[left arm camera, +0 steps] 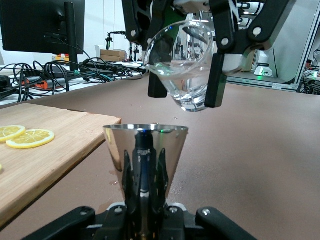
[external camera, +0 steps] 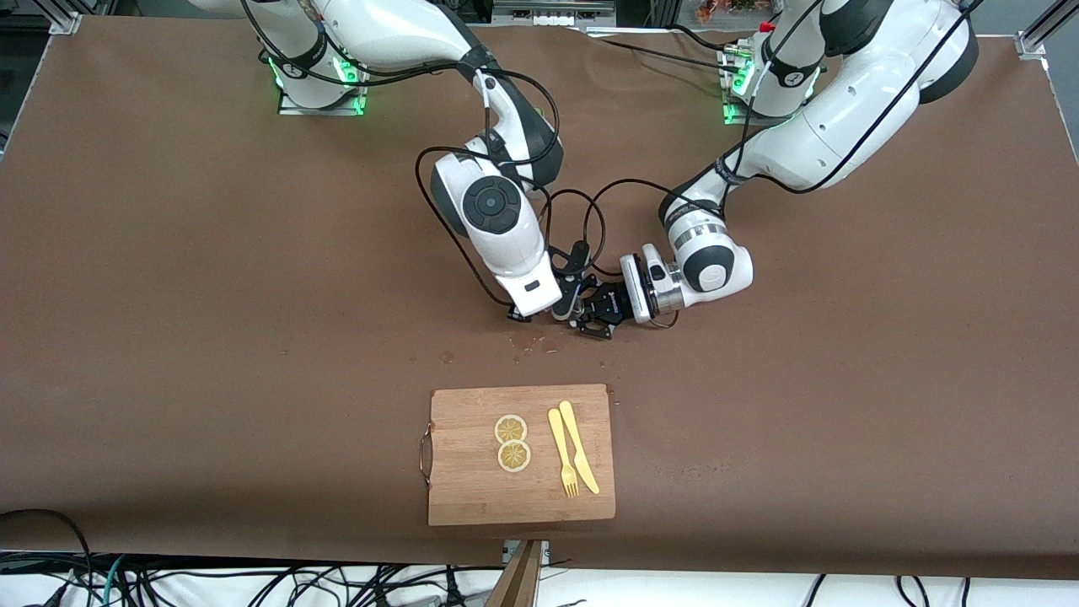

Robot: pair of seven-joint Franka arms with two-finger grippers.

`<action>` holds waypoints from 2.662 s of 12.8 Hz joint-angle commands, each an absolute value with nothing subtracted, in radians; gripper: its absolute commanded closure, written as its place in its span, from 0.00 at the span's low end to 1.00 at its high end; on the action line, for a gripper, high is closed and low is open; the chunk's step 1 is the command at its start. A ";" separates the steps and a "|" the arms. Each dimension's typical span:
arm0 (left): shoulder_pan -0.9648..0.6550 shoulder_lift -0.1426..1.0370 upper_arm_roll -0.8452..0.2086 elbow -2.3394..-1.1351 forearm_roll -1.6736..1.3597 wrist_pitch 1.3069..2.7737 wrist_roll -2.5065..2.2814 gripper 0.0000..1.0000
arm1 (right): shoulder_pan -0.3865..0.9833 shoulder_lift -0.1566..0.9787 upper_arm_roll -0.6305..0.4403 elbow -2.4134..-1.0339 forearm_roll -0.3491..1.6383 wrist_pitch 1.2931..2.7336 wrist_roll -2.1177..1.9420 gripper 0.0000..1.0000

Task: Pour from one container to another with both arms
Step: 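Bring the glass cup above the jigger with the right gripper, then tilt the glass cup with the right gripper to pour into the jigger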

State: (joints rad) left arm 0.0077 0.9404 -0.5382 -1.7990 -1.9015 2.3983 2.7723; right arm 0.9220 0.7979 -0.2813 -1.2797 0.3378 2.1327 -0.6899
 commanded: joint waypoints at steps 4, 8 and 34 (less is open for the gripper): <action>-0.020 0.994 -0.546 -1.796 -1.968 2.436 2.968 1.00 | 0.954 0.828 -0.319 -1.235 0.301 2.125 -0.657 0.83; -0.026 0.993 -0.548 -1.795 -1.968 2.436 2.967 1.00 | 0.954 0.844 -0.318 -1.213 0.272 2.131 -0.657 0.83; -0.023 0.986 -0.548 -1.790 -1.968 2.431 2.954 1.00 | 0.968 0.836 -0.310 -1.213 0.167 2.120 -0.663 0.83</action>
